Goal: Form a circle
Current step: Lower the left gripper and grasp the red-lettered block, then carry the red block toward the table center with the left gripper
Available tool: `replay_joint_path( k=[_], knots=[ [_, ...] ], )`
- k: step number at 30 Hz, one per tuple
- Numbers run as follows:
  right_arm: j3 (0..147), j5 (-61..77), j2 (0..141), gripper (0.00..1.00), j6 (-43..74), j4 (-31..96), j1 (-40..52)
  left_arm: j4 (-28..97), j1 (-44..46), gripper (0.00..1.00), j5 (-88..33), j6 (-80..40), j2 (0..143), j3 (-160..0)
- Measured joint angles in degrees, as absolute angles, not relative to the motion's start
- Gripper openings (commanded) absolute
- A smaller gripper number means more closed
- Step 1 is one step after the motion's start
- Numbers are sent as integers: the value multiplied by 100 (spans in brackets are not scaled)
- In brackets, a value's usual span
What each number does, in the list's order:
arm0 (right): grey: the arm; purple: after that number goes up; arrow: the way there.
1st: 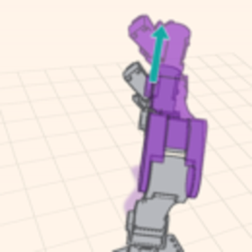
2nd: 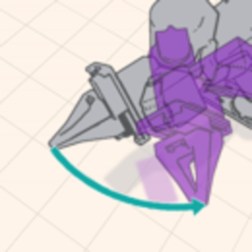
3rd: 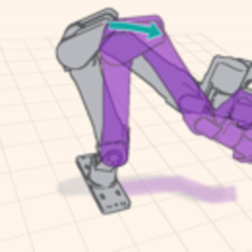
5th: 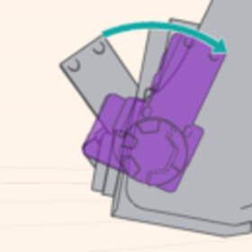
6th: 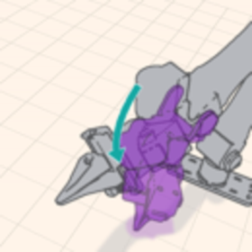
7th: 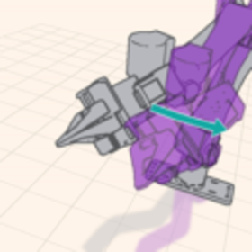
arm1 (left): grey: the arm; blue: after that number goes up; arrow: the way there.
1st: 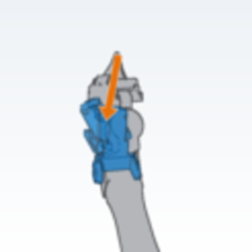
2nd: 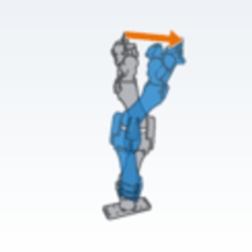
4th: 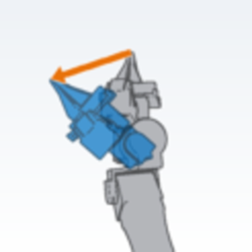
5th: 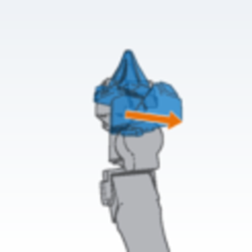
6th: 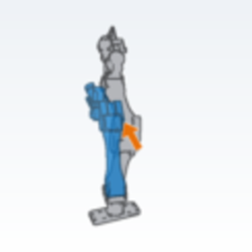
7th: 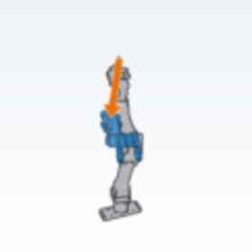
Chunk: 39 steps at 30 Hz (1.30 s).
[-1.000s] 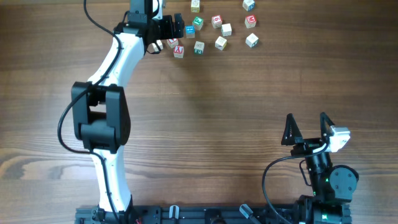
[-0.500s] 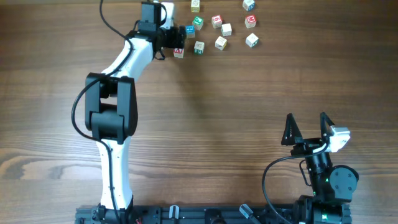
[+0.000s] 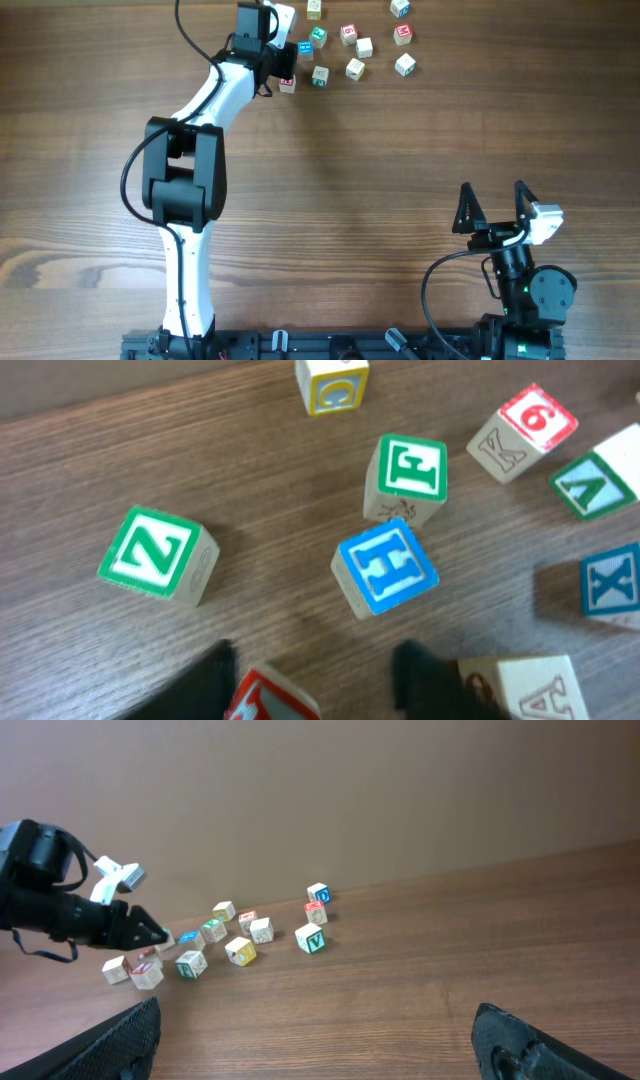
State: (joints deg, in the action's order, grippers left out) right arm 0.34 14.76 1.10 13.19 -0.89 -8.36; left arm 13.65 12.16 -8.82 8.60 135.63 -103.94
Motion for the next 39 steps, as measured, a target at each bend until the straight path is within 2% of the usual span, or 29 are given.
replay_joint_path(
  k=[4,8,11,13,19,27,31,35,39],
  knots=[
    [34,1476,110,100,1321,-89,-836,1249,1214,75,-781,860,13810,-10412],
    [34,1476,110,100,1319,-89,-836,1232,1173,71,-701,854,13815,-10414],
    [34,1476,110,100,1321,-89,-836,1216,1140,74,-683,856,13826,-10414],
    [34,1476,110,100,1319,-89,-836,1212,1127,73,-683,851,13845,-10414],
    [34,1476,110,100,1321,-89,-836,1219,1118,50,-683,856,13878,-10414],
    [34,1476,110,100,1321,-89,-836,1382,1118,29,-679,766,13878,-10414],
    [34,1476,110,100,1321,-89,-836,1385,1118,22,-668,558,13874,-10429],
    [34,1476,110,100,1321,-89,-836,1542,1118,22,-668,357,13771,-10427],
    [34,1476,110,100,1319,-89,-836,2099,1118,17,-668,303,13174,-10422]
  ],
)
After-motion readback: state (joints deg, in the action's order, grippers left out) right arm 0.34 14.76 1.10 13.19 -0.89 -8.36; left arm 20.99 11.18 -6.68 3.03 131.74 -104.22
